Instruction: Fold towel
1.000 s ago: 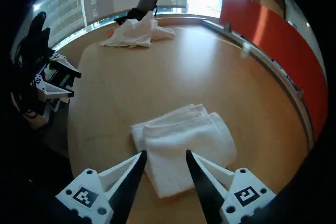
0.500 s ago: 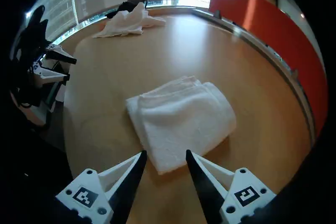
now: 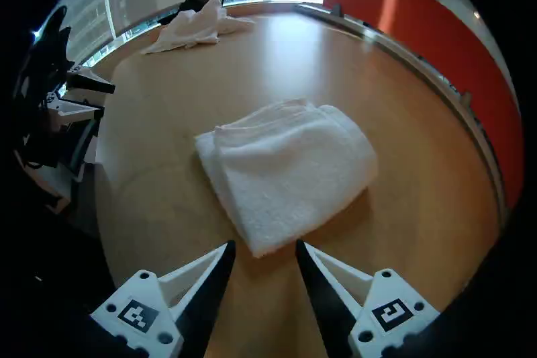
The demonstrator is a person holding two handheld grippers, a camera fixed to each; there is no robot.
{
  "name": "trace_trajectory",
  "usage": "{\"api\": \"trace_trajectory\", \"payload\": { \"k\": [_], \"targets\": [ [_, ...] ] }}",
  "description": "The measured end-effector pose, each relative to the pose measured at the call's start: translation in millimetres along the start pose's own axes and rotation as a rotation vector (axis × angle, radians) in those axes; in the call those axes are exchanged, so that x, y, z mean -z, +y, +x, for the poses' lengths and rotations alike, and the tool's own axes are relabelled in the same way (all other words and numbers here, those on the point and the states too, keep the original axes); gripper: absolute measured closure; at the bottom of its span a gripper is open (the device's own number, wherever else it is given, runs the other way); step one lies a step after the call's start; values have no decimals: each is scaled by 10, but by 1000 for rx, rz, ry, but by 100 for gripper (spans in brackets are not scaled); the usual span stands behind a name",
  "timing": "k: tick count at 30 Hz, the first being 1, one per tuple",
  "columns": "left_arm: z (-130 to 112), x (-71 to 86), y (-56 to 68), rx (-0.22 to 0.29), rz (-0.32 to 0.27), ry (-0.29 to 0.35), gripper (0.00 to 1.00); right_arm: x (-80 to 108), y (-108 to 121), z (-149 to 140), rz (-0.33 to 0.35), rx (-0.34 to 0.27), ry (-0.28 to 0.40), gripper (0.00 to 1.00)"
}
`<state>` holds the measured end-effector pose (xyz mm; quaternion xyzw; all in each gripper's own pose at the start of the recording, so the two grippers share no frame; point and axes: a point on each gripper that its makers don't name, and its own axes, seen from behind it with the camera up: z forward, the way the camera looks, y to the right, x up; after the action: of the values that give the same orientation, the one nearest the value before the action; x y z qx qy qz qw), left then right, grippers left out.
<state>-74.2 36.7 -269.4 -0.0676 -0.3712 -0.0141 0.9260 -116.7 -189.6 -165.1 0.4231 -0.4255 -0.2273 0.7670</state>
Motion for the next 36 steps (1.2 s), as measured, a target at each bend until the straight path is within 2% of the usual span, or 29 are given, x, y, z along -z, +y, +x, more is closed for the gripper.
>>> {"api": "trace_trajectory", "payload": {
  "k": [7,11,23,27,36],
  "targets": [
    [4,6,10,-1,-1,3,10,-23,-17,-36,-1,-10,-2,51],
    [9,11,16,-1,-1,6,10,-33,-28,-47,0,-15,-3,52],
    [27,24,10,-5,0,11,10,-63,-46,-89,-1,-30,-2,89],
    [24,28,10,-7,-1,11,10,-60,-37,-68,-6,-46,9,95],
    [30,36,8,-6,-3,14,10,8,30,76,-18,-43,45,96]
  ]
}}
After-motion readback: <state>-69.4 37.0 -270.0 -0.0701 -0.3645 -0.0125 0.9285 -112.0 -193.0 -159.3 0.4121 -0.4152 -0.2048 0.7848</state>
